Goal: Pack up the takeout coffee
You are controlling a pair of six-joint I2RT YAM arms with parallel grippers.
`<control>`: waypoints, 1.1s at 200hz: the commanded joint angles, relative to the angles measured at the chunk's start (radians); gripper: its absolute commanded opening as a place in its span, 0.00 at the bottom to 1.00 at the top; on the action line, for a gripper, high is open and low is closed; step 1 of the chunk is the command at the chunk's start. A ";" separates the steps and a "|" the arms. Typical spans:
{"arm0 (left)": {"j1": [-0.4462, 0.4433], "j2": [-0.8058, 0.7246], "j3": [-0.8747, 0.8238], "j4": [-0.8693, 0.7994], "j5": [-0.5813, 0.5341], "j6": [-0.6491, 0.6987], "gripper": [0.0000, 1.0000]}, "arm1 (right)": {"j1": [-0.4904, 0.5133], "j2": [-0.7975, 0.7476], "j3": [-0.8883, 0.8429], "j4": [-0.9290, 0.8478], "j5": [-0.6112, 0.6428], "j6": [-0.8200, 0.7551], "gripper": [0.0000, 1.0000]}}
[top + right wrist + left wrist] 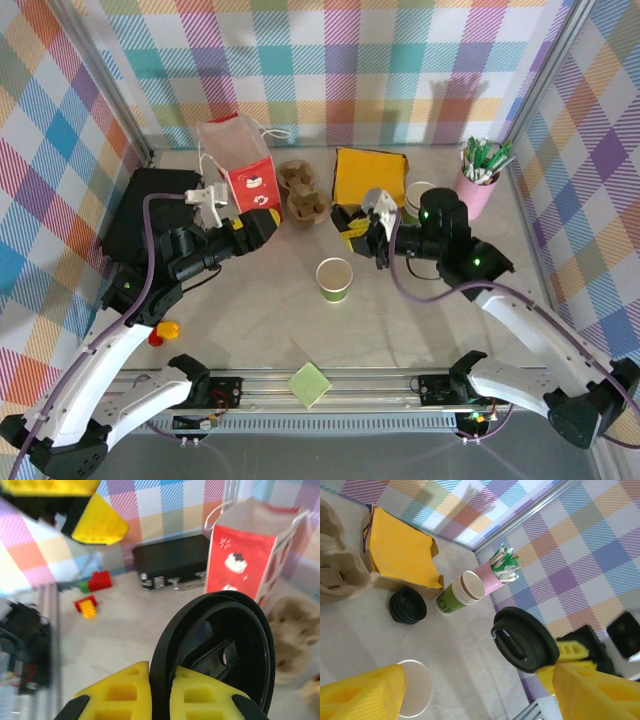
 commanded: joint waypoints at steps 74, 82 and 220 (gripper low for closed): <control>0.007 0.135 -0.218 0.198 0.176 0.013 0.77 | -0.122 0.256 -0.257 0.522 -0.424 1.046 0.02; 0.007 0.149 -0.228 0.211 0.181 0.004 0.76 | -0.126 0.276 -0.275 0.554 -0.415 1.069 0.02; 0.001 0.192 -0.251 0.244 0.189 -0.016 0.75 | -0.161 0.369 -0.368 0.545 -0.318 1.018 0.18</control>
